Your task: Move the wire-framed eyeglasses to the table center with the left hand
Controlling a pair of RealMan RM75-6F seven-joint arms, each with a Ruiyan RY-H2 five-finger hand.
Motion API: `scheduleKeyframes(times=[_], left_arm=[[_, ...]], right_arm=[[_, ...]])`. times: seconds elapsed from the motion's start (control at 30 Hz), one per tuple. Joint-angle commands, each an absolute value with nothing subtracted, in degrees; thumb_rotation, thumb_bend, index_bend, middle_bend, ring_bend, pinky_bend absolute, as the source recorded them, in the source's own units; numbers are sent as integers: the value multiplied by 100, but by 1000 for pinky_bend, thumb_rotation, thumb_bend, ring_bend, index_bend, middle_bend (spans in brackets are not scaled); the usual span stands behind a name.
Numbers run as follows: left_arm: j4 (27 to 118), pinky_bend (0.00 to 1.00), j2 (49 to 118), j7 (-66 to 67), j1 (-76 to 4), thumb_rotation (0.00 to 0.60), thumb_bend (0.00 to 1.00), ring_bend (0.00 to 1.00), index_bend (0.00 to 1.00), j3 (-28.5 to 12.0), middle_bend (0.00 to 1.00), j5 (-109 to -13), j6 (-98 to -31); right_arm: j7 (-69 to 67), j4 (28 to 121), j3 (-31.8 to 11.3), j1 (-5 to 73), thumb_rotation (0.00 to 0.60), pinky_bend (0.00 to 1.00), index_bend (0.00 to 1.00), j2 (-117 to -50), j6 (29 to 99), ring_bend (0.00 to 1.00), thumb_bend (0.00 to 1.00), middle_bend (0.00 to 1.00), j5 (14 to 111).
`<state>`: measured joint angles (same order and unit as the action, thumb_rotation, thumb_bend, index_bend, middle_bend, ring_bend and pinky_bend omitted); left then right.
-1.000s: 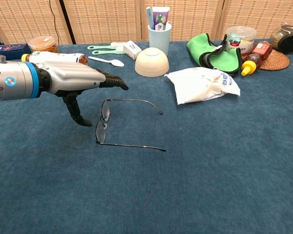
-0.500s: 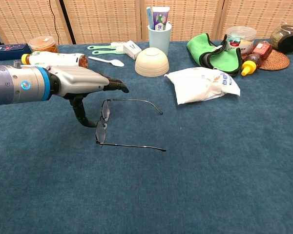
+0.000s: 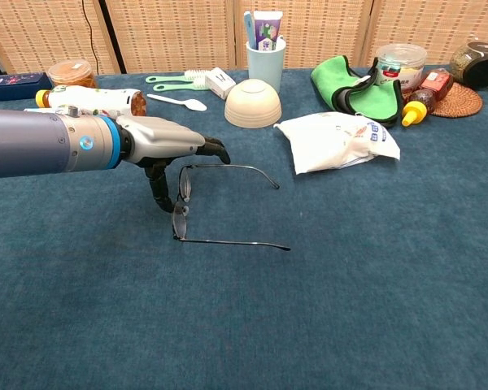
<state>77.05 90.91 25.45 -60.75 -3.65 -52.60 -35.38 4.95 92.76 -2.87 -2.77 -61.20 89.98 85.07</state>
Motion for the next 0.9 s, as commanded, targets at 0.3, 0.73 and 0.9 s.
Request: scheduleKeyframes(times=[0.3,0.73,0.9], left_arm=[[7707,0,9164,2647,-6112,559,199,0,221,-244,0,-5209,-3680],[7623,0,9224,2670,-6077,558,200,0,187,-178,0,-5197,-3801],[7742,0,9152,2687,-6082,556,201,0,56,-175,0,-5205,-3825]], right_arm=[[480,9271,-285,-275,600,240,288,-6115,8973,190,305,151,8500],[520,9308,-284,-274,600,243,286,-6102,8966,190,305,150,8502],[530,9324,-284,-276,600,243,286,-6099,8967,190,305,150,8500]])
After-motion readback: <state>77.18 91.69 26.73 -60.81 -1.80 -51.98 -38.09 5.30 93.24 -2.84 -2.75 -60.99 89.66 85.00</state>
